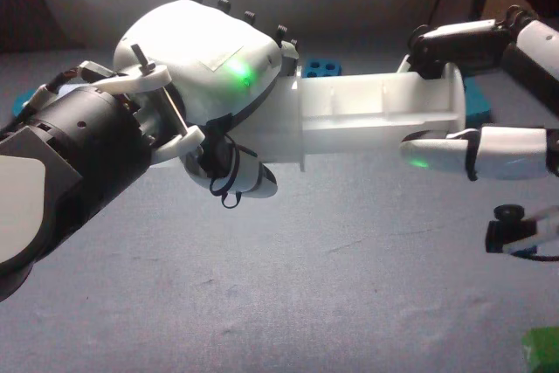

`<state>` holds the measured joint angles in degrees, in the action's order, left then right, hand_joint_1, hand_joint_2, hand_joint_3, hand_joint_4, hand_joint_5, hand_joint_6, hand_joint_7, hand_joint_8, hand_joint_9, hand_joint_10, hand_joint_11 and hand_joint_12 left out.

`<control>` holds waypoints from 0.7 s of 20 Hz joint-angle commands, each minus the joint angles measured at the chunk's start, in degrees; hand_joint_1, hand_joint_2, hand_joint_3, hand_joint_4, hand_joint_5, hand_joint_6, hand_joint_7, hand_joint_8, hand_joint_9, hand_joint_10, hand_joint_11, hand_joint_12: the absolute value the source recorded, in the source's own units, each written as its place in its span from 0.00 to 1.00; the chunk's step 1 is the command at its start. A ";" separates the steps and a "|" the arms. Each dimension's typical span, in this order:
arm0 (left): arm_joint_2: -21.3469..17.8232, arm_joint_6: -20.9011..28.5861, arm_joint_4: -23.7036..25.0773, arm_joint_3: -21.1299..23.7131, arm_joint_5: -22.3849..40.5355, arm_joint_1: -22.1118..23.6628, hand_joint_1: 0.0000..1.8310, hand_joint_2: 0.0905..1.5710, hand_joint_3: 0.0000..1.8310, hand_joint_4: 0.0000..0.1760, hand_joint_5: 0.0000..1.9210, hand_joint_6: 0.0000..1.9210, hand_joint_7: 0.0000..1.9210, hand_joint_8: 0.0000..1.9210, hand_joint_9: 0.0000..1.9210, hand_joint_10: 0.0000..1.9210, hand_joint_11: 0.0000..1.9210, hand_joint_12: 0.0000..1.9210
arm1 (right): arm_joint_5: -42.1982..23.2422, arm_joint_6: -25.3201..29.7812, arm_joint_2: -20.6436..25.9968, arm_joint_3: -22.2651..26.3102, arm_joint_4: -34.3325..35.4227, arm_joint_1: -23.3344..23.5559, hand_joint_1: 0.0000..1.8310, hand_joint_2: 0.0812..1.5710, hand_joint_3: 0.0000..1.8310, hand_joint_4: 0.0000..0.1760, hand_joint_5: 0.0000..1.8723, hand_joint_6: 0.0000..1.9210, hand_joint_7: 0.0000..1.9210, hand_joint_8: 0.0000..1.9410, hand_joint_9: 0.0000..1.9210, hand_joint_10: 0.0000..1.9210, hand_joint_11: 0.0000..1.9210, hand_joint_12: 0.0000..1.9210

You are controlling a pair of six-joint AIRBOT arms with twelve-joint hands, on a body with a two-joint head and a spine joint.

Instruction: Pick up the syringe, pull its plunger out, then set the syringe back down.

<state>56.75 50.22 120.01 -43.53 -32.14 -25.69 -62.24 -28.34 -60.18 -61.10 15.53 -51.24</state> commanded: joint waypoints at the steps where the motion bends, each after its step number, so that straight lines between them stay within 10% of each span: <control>1: -0.79 -2.79 3.70 -0.12 -2.46 0.44 0.74 0.73 0.00 0.00 0.41 0.60 0.47 0.57 0.42 0.74 0.40 0.66 | -8.67 -0.92 1.88 -1.48 5.68 0.16 0.75 0.69 0.00 0.00 0.46 0.54 0.54 0.45 0.48 0.66 0.43 0.66; 14: -0.79 -2.77 3.67 -0.35 -2.45 0.73 0.74 0.73 0.00 0.00 0.41 0.62 0.47 0.57 0.41 0.74 0.37 0.68 | -8.90 0.76 5.86 -2.49 5.69 -0.15 0.75 0.70 0.00 0.00 0.46 0.53 0.54 0.46 0.48 0.67 0.44 0.67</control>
<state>56.62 49.74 120.25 -43.81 -33.10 -25.26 -61.87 -26.74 -55.68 -62.17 13.85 -51.72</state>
